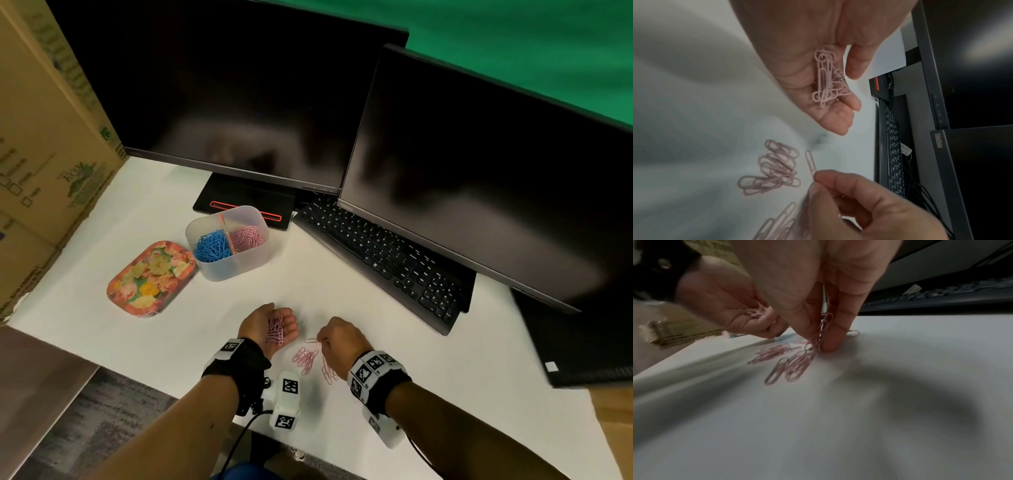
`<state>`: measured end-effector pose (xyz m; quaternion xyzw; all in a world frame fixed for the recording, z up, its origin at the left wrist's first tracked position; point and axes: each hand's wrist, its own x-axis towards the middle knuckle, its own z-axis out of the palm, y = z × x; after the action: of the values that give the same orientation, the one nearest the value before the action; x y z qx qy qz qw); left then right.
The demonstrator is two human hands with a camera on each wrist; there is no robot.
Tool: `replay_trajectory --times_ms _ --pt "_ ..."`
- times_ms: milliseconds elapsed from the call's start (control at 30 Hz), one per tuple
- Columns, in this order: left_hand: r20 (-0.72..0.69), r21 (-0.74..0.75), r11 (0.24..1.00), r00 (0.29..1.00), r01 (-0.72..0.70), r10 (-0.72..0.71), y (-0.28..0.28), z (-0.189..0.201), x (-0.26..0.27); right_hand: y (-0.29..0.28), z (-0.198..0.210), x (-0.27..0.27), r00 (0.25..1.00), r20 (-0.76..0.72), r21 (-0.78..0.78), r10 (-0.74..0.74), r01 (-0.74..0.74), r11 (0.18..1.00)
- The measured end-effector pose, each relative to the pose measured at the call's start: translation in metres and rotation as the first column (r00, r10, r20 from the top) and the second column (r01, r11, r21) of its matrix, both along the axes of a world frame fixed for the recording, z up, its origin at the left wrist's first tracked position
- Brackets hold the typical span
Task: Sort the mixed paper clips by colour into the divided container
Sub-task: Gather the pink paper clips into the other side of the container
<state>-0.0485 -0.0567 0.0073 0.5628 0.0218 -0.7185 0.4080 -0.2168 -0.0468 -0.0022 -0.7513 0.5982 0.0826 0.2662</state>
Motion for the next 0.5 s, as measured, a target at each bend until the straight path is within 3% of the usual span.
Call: replay_trajectory --times_ms 133,333,433,500 --pt "-0.021 -0.001 1.000 1.000 -0.003 0.003 -0.004 0.002 -0.003 -0.016 0.002 0.000 0.972 0.090 0.008 -0.216 0.216 0.976" --pt "-0.032 0.011 1.000 0.999 -0.019 0.019 -0.011 0.006 -0.008 -0.029 0.021 0.008 0.817 0.320 0.113 -0.480 0.470 0.875" --pt "0.013 0.010 1.000 1.000 0.015 -0.015 -0.012 0.006 -0.010 -0.035 0.041 0.024 0.724 0.467 0.167 -0.508 0.492 0.855" --pt "0.018 -0.009 0.999 0.999 0.035 -0.035 -0.013 0.006 -0.013 -0.038 0.054 0.038 0.731 0.511 0.198 -0.453 0.413 0.889"
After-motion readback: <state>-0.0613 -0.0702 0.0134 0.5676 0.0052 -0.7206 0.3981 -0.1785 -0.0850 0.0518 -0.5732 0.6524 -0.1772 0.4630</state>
